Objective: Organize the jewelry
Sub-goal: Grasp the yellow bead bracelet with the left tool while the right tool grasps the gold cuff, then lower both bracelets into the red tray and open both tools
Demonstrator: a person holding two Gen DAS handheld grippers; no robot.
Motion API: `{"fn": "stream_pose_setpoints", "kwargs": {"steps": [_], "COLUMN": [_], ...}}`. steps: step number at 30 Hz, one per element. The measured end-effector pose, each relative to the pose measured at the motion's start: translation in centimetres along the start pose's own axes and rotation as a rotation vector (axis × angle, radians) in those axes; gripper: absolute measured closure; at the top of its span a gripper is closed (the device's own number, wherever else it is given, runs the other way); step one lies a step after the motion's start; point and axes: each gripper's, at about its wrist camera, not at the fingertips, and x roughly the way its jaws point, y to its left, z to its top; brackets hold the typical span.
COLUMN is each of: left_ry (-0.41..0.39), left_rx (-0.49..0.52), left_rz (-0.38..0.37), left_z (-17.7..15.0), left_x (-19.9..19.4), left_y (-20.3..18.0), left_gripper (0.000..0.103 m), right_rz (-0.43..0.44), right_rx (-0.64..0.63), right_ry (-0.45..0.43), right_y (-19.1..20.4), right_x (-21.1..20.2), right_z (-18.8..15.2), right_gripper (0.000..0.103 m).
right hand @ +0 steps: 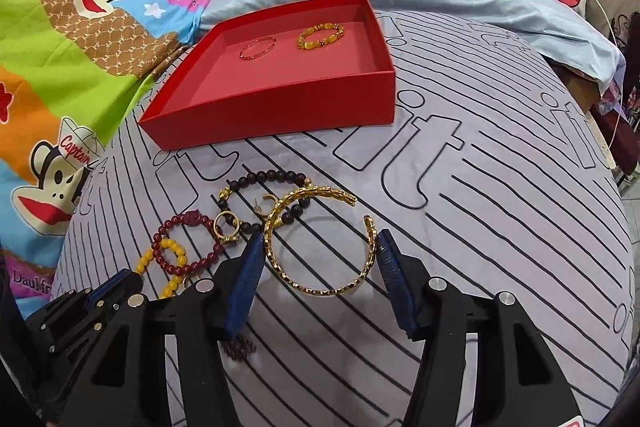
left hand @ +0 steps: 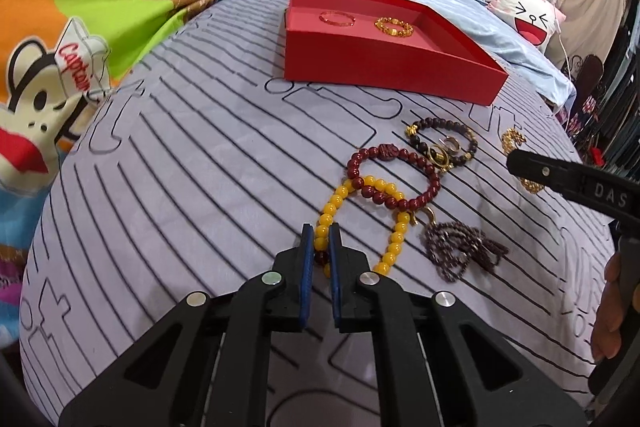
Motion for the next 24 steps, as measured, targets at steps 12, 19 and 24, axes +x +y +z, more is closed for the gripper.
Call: {"fn": "stream_pose_setpoints", "kwargs": {"steps": [12,19,24], "left_ry": [0.003,-0.027,-0.06], "left_rx": [0.024,0.054,0.075], "left_rz": [-0.017,-0.022,-0.042], "left_z": [-1.5,-0.6,1.0], "left_x": [-4.0,-5.5,-6.5], "left_y": [-0.9,-1.9,-2.8], "left_gripper": [0.096,0.096,0.096], "right_rz": [0.014,0.015,0.02], "right_rx": [-0.013,-0.004,-0.001], "right_ry": [0.004,-0.006,-0.027], "right_y": [-0.1,-0.9,-1.0], "right_x": [-2.3,-3.1,-3.6], "right_z": [-2.6,-2.9,-2.1], "right_gripper": [0.048,0.048,0.048]}}
